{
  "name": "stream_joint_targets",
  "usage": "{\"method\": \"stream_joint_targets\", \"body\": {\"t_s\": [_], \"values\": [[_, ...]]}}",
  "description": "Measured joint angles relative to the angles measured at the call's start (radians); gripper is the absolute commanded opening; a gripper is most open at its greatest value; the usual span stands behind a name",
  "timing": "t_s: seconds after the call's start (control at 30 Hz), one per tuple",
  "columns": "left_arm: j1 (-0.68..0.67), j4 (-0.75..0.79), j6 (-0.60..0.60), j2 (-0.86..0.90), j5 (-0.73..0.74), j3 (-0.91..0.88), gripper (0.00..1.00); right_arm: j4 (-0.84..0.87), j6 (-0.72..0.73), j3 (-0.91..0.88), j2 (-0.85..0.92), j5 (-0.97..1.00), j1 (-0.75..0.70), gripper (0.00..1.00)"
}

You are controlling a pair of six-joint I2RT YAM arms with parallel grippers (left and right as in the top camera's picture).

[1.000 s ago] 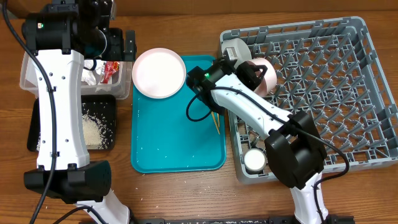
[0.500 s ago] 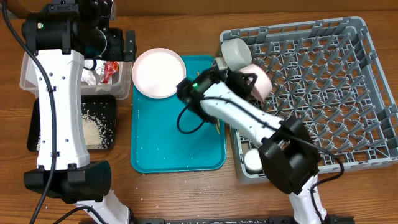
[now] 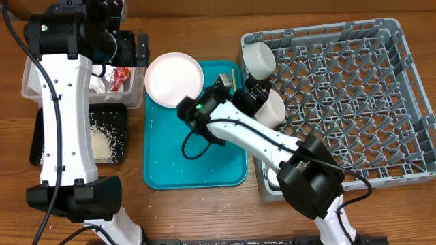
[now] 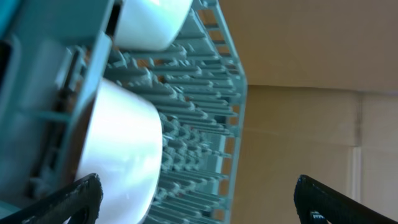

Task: Sort waste into correct bins and load items into the dishwasher
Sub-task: 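Move the right gripper back toward the large pink plate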

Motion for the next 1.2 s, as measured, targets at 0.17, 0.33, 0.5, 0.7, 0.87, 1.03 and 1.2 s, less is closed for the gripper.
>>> {"method": "stream_joint_targets", "body": {"t_s": [0.17, 0.33, 0.5, 0.7, 0.87, 1.03, 1.2], "values": [[0.000, 0.000, 0.000, 0.000, 0.000, 0.000, 1.00, 0.061, 0.001, 0.166, 0.002, -0.128, -0.044, 1.00], [0.000, 0.000, 0.000, 0.000, 0.000, 0.000, 1.00, 0.146, 0.003, 0.369, 0.002, -0.349, -0.089, 0.98], [0.000, 0.000, 0.000, 0.000, 0.000, 0.000, 1.00, 0.367, 0.034, 0.405, 0.002, -0.835, -0.139, 0.80], [0.000, 0.000, 0.000, 0.000, 0.000, 0.000, 1.00, 0.569, 0.082, 0.288, 0.016, -1.068, -0.150, 0.62], [0.000, 0.000, 0.000, 0.000, 0.000, 0.000, 1.00, 0.690, 0.218, 0.176, 0.079, -1.133, -0.149, 0.52], [0.000, 0.000, 0.000, 0.000, 0.000, 0.000, 1.00, 0.752, 0.342, 0.134, 0.146, -1.149, -0.149, 0.40], [0.000, 0.000, 0.000, 0.000, 0.000, 0.000, 1.00, 0.785, 0.431, 0.133, 0.198, -1.147, -0.149, 0.33]]}}
